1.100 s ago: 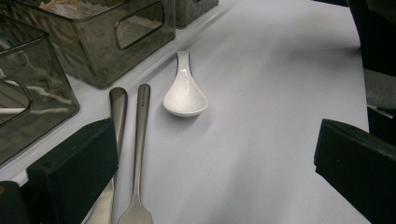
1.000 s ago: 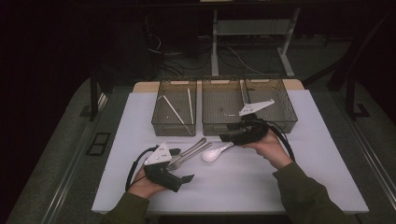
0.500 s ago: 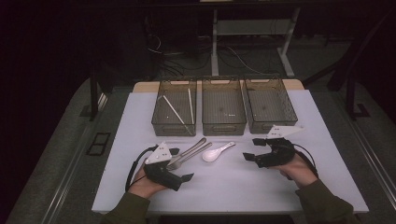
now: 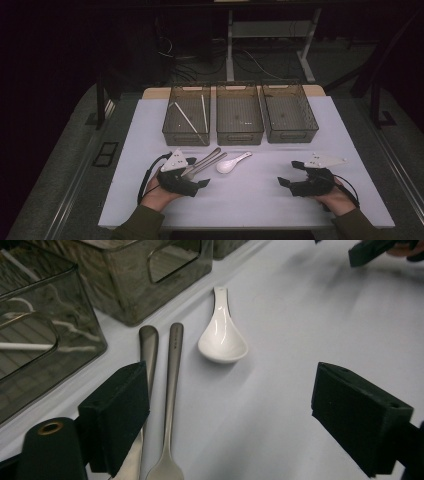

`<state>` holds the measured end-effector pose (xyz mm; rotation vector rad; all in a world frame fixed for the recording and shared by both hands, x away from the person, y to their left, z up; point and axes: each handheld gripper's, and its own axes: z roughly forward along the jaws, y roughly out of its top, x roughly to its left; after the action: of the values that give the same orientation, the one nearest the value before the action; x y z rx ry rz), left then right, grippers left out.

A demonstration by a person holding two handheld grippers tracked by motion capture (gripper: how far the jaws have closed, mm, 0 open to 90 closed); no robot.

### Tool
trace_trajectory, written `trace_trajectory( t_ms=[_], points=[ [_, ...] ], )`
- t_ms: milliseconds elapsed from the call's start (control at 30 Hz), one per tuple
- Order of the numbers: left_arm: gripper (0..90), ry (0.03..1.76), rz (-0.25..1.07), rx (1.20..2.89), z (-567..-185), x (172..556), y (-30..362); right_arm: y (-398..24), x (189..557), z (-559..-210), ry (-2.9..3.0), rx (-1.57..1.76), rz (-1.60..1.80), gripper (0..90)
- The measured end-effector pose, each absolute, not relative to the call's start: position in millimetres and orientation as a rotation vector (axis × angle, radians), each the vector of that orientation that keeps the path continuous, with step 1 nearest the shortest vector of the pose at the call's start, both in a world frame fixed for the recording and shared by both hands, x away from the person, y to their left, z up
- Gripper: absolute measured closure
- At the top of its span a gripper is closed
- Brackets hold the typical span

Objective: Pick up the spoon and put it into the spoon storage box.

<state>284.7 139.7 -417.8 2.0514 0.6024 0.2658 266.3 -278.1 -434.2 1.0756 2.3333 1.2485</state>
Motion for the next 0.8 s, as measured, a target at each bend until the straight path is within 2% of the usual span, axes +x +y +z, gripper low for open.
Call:
trace_trajectory(
  t_ms=[33, 67, 100, 133, 233, 267, 300, 400, 600, 667, 700, 800],
  points=[
    [23.3, 0.602, 0.259, 2.05, -417, 286, 139, -280, 264, -435, 2.326, 1.079, 1.237, 19.0],
    [23.3, 0.596, 0.259, 2.05, -416, 288, 138, -280, 264, -435, 2.326, 1.079, 1.237, 19.0],
    [32.0, 0.601, 0.251, 2.043, -414, 291, 135, -282, 262, -436, 2.319, 1.076, 1.237, 18.9],
    [37.2, 0.601, 0.251, 2.043, -414, 291, 135, -282, 262, -436, 2.319, 1.076, 1.237, 18.9],
    [48.8, 0.607, 0.232, 2.036, -413, 297, 129, -286, 257, -437, 2.319, 1.079, 1.234, 18.9],
    [48.8, 0.611, 0.23, 2.039, -413, 299, 126, -286, 257, -437, 2.319, 1.079, 1.234, 18.9],
    [53.5, 0.616, 0.221, 2.044, -413, 303, 122, -287, 254, -437, 2.321, 1.081, 1.236, 18.9],
    [59.2, 0.62, 0.225, 2.049, -413, 307, 118, -289, 252, -437, 2.317, 1.081, 1.239, 18.9],
    [76.9, 0.625, 0.216, 2.058, -409, 325, 103, -289, 251, -437, 2.315, 1.087, 1.24, 18.9],
    [78.9, 0.625, 0.204, 2.072, -410, 331, 97, -289, 251, -437, 2.317, 1.087, 1.232, 18.9],
    [84.5, 0.627, 0.202, 2.078, -411, 334, 94, -289, 252, -437, 2.315, 1.09, 1.221, 18.9],
    [88.9, 0.634, 0.19, 2.092, -413, 342, 86, -289, 252, -438, 2.316, 1.093, 1.219, 18.9]
  ],
)
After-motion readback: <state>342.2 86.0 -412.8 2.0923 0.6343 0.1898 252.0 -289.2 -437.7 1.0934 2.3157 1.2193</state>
